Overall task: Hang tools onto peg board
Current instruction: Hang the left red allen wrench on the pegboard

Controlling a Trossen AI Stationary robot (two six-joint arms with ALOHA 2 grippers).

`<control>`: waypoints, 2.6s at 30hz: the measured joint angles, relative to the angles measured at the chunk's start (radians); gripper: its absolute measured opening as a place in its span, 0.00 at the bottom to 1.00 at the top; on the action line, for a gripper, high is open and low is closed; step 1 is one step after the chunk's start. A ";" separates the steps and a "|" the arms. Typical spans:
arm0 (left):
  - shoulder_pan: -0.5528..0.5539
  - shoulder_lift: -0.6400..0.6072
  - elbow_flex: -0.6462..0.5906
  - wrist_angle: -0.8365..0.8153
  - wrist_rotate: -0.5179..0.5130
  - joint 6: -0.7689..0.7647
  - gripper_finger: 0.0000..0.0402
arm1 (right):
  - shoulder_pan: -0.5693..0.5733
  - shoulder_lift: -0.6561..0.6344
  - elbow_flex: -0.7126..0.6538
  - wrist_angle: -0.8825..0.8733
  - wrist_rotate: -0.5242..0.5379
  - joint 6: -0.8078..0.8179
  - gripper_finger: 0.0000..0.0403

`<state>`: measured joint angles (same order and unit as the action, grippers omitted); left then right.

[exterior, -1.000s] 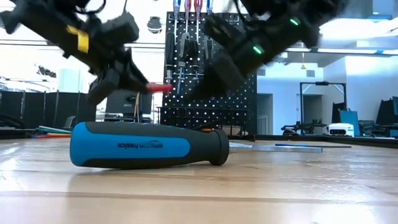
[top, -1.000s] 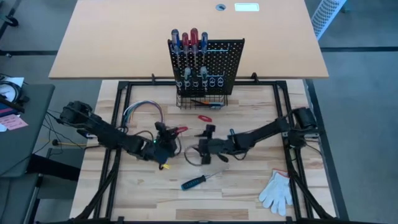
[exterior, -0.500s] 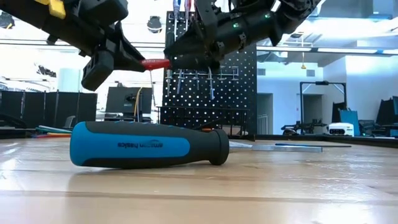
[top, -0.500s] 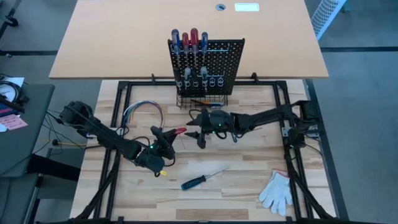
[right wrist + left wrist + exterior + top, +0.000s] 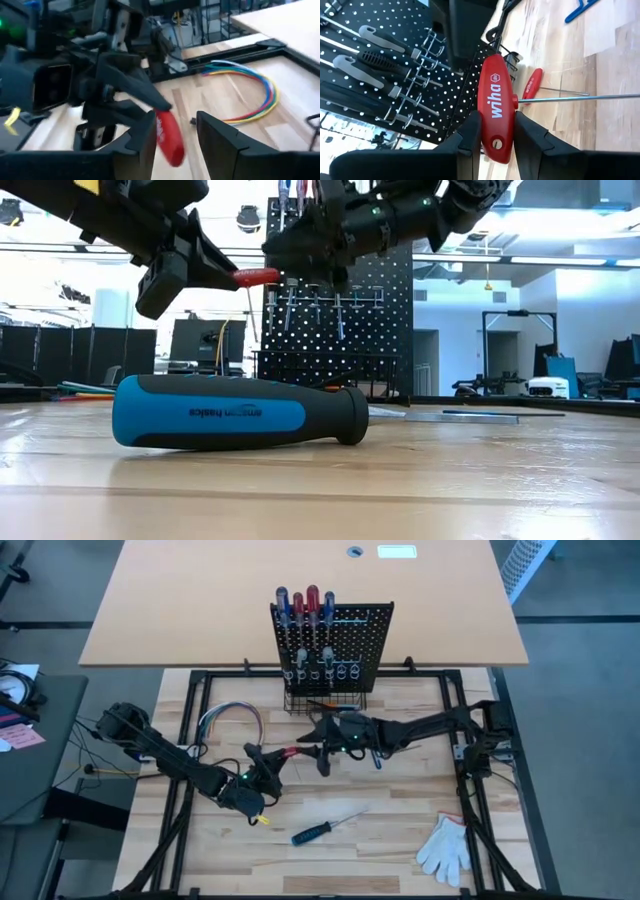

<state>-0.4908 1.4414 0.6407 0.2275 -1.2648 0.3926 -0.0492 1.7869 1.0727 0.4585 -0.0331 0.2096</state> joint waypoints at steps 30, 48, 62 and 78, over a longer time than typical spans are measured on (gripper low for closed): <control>0.000 0.000 0.000 0.145 0.003 0.127 0.18 | -0.015 0.002 0.004 -0.002 -0.171 0.097 0.22; 0.027 -0.001 -0.002 -0.125 -0.076 -0.257 0.58 | 0.076 -0.301 -0.102 -0.075 0.338 -0.269 0.10; 0.057 -0.001 -0.002 -0.267 -0.046 -0.465 0.59 | -0.076 -0.412 -0.484 0.858 0.525 -0.587 0.10; 0.088 -0.001 -0.002 -0.264 0.057 -0.469 0.59 | -0.223 -0.277 -0.377 0.756 0.511 -0.585 0.10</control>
<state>-0.4030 1.4406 0.6388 -0.0363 -1.2081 -0.0763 -0.2724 1.5101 0.6956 1.2148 0.4775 -0.3755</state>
